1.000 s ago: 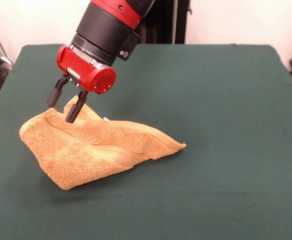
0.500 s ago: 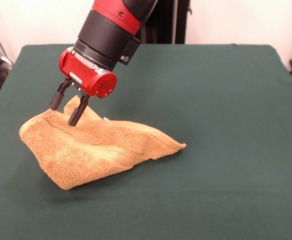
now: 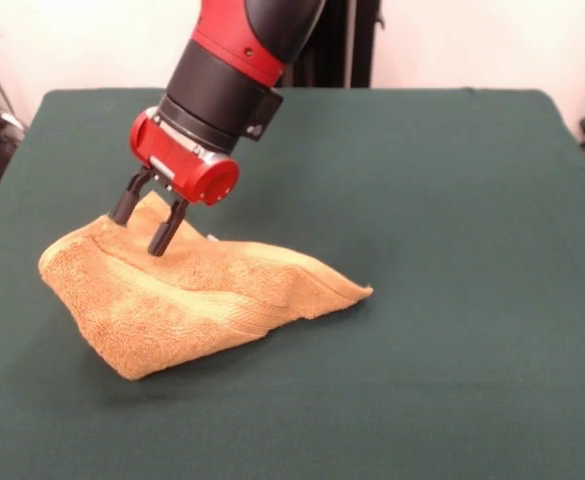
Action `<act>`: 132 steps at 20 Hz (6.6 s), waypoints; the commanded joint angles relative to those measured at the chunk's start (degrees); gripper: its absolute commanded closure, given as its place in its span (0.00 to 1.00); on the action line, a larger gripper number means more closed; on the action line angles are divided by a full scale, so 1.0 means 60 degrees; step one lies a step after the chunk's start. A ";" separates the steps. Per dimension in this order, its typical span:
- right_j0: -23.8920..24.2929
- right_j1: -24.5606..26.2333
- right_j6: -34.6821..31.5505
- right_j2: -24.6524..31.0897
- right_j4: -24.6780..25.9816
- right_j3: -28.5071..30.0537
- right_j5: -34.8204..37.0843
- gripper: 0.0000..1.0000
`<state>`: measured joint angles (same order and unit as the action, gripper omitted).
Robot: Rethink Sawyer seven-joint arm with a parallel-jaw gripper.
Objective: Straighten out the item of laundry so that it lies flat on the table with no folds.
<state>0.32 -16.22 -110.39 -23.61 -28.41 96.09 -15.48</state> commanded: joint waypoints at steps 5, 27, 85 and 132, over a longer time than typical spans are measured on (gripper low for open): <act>-0.0333 0.0271 -0.1661 0.0422 -0.0206 0.1135 0.1204 0.00; 0.0722 0.1368 -0.1752 0.1353 0.0458 -0.0219 -0.0377 0.00; 0.0863 0.0273 -0.2717 0.2093 0.0923 0.0019 -0.2153 0.00; 0.0974 -0.0760 0.0837 0.1811 0.2481 -0.1786 0.2192 0.00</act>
<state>10.94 -15.88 -110.39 -9.33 -9.70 89.85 -29.66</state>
